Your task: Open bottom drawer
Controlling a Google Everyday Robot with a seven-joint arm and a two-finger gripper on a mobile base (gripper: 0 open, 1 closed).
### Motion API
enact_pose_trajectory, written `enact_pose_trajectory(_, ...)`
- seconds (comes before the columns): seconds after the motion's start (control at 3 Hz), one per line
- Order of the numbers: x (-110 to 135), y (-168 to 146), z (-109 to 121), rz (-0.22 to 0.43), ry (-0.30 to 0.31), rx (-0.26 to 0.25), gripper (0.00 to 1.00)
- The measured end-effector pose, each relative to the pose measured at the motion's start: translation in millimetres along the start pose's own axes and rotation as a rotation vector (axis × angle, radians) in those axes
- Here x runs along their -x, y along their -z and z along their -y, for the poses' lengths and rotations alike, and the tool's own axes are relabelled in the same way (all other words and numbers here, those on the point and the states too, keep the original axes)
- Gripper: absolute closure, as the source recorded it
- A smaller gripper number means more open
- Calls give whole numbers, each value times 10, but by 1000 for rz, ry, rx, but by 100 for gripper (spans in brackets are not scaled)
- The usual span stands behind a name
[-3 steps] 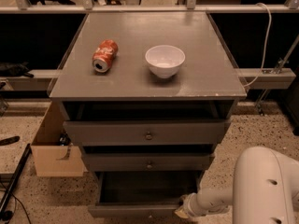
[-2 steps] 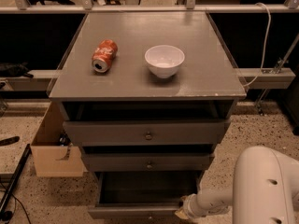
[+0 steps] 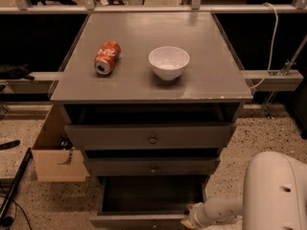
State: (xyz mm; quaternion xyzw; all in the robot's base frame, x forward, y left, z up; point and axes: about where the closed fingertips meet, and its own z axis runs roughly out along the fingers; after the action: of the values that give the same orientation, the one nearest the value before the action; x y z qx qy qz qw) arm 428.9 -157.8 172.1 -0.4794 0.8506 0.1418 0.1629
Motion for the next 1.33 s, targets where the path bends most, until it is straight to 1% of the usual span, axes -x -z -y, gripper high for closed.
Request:
enact_pose_trajectory(0.33,0,0,0,0,0,0,100)
enact_pose_trajectory(0.67,0,0,0,0,0,0,82)
enact_pose_trajectory(1.33,0,-1,-1,0,0,0,35)
